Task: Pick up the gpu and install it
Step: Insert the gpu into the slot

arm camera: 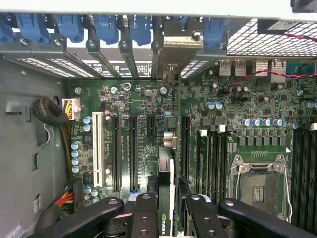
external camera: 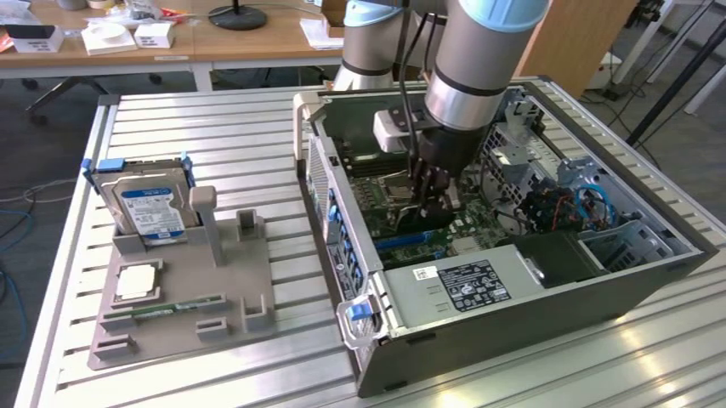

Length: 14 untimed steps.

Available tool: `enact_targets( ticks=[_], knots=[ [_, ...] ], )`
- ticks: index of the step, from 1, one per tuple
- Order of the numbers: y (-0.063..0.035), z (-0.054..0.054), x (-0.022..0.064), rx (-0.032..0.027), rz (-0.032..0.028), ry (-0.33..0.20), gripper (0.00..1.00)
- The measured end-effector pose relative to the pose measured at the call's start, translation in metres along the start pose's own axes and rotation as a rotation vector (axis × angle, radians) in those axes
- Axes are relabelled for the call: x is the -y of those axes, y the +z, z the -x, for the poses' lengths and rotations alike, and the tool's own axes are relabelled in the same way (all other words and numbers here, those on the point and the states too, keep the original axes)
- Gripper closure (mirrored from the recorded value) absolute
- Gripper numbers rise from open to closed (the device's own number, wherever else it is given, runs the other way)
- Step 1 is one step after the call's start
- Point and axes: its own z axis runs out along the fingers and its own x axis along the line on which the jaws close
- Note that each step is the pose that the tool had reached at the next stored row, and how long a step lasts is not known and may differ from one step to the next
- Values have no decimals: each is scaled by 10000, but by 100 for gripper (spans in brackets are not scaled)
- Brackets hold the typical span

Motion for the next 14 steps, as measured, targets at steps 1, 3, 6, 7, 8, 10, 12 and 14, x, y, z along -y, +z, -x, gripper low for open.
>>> enact_targets(
  ticks=[1, 3, 6, 7, 8, 10, 12, 14],
  knots=[
    [4, 0, -1, 1, -1, 1, 74],
    [6, 0, -1, -1, -1, 1, 74],
    [7, 0, -1, 0, -1, 1, 74],
    [10, 0, -1, 2, -2, 1, 74],
    [16, 0, -1, 7, -4, 0, 74],
    [22, -1, -2, -1, -1, 1, 74],
    [31, -1, -3, 1, -2, 1, 74],
    [38, -2, -4, 0, -3, 1, 74]
  ],
)
